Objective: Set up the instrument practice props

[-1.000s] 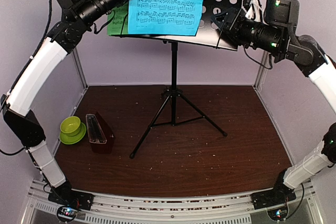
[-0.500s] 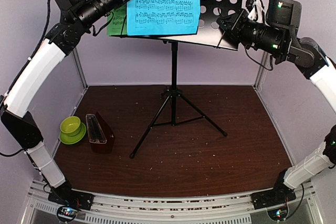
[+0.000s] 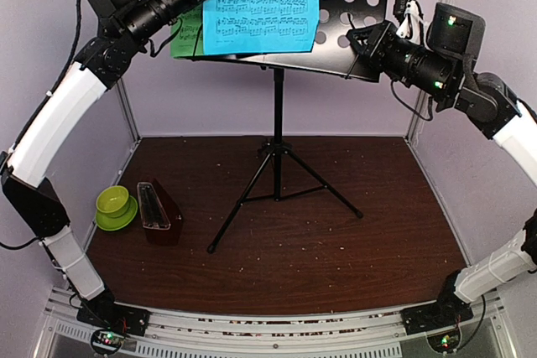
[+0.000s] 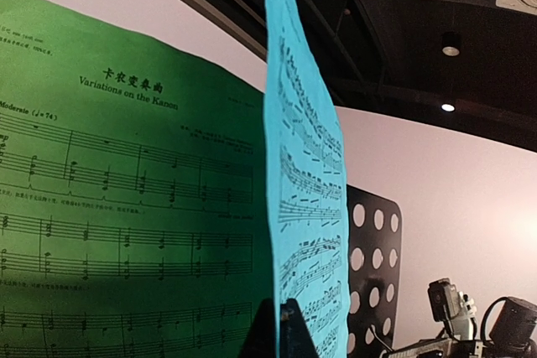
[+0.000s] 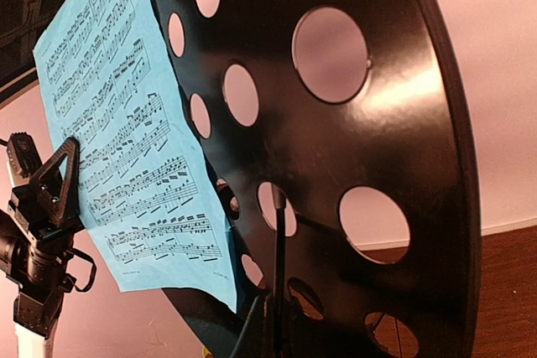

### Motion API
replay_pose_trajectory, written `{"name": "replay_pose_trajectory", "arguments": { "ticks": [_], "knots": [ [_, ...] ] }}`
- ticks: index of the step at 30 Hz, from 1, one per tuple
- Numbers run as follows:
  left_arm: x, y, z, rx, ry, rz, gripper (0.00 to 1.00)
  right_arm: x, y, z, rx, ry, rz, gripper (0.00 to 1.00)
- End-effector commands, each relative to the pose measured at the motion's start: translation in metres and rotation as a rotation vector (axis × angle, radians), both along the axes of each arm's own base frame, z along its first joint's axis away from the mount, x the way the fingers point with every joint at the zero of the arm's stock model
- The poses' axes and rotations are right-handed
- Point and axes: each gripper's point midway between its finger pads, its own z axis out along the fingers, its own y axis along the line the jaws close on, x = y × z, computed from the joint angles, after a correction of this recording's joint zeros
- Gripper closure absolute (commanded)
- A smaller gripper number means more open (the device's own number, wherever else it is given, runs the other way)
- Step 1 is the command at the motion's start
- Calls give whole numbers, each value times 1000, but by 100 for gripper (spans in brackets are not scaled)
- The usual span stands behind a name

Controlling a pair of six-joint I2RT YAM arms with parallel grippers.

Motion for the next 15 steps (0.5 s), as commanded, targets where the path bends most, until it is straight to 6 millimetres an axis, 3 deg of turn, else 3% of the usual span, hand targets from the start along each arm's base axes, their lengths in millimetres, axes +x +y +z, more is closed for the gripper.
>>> {"name": "replay_pose_trajectory", "arguments": {
  "ticks": [1,15],
  "knots": [
    [-7,3,17,-29,-73,8,100,0,15,4,-46,-17,59,100],
    [-6,3,14,-20,-65,14,100,-5,27,-20,-156,27,134,100]
  ]
}}
